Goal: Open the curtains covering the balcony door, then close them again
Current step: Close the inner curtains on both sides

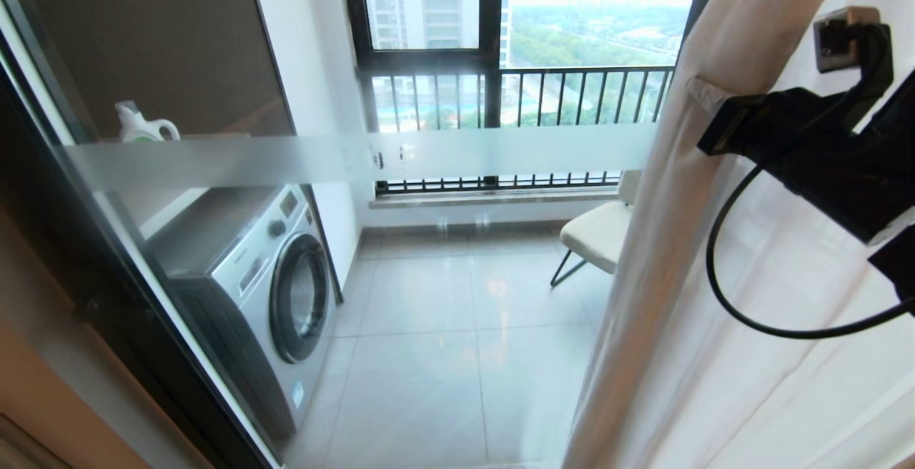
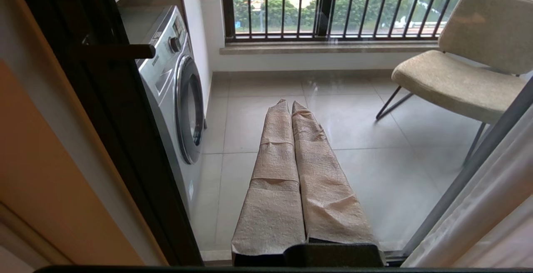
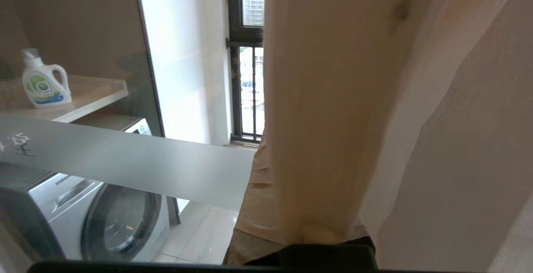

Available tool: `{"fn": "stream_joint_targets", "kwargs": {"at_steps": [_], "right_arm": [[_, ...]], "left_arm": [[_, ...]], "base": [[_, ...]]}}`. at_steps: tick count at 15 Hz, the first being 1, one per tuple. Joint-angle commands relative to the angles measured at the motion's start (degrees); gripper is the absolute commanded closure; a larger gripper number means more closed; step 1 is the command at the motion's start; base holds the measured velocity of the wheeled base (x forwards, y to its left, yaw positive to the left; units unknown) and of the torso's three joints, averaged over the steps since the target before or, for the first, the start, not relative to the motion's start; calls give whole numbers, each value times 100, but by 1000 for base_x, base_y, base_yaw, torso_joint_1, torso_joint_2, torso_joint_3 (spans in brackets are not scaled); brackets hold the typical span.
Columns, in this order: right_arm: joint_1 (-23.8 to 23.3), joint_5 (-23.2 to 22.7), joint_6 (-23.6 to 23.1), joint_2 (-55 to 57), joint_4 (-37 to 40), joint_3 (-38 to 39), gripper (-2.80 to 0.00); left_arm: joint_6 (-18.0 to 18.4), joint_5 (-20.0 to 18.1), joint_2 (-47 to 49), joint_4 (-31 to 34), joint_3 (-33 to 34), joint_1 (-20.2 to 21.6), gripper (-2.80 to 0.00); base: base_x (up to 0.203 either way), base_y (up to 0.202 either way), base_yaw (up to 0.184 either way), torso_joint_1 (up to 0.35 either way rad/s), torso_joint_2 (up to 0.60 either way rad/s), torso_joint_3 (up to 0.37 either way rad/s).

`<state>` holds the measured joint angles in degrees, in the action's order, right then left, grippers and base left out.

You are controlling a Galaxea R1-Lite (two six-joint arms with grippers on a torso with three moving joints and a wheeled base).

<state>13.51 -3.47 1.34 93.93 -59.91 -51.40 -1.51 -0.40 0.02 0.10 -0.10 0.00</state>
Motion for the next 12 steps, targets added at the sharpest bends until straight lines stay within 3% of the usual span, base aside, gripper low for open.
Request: {"fn": "stream_joint_targets", "kwargs": {"at_steps": [1, 7, 12], "right_arm": [[-6, -4, -2, -24, -39, -2, 0], [-6, 13, -11, -6, -30, -4, 0], [116, 320, -2, 91, -18, -34, 0]], "left_arm": [[-7, -4, -2, -1, 1, 0, 0], [-7, -4, -2, -1, 1, 0, 0], [-6, -4, -2, -1, 1, 0, 0]], "base": [[0, 0, 0, 0, 0, 0], [0, 0, 0, 0, 0, 0], [0, 0, 0, 0, 0, 0]]}}
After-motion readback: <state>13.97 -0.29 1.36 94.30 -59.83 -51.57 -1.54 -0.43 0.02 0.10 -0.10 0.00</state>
